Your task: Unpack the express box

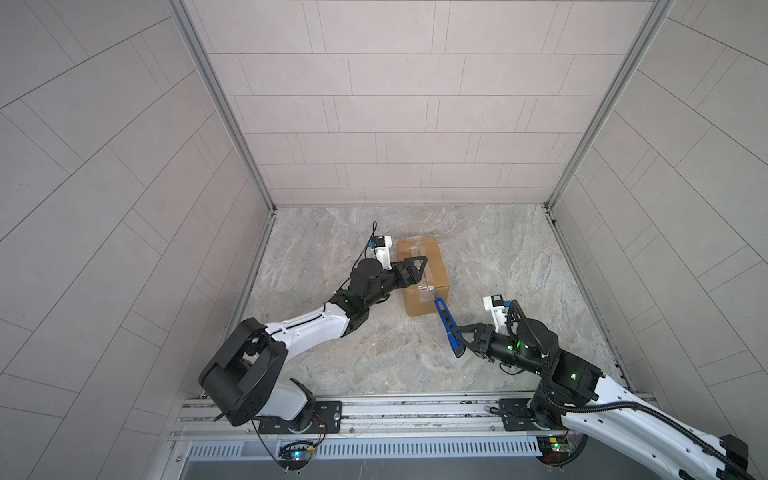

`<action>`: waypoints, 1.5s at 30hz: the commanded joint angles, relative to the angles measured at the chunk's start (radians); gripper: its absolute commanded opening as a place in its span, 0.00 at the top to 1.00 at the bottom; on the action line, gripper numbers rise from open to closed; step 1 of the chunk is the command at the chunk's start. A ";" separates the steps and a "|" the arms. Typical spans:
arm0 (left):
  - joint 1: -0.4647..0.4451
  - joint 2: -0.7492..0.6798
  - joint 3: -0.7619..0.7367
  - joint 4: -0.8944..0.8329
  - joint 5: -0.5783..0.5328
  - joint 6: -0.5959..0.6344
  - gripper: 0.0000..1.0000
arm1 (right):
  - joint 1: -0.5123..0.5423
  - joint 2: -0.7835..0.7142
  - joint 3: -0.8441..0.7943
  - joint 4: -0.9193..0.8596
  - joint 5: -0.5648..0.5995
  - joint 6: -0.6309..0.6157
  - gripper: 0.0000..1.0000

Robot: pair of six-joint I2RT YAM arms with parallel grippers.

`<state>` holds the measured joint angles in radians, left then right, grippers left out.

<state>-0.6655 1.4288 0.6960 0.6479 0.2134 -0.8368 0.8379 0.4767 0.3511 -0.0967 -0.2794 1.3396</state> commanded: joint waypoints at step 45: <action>-0.023 -0.166 -0.025 -0.185 -0.065 0.063 0.02 | 0.012 0.256 0.099 0.201 0.025 -0.050 1.00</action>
<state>-0.6830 1.3220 0.6727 0.5560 0.1879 -0.8314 0.8444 0.7536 0.4500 0.0360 -0.2687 1.2949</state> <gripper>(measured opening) 0.975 0.182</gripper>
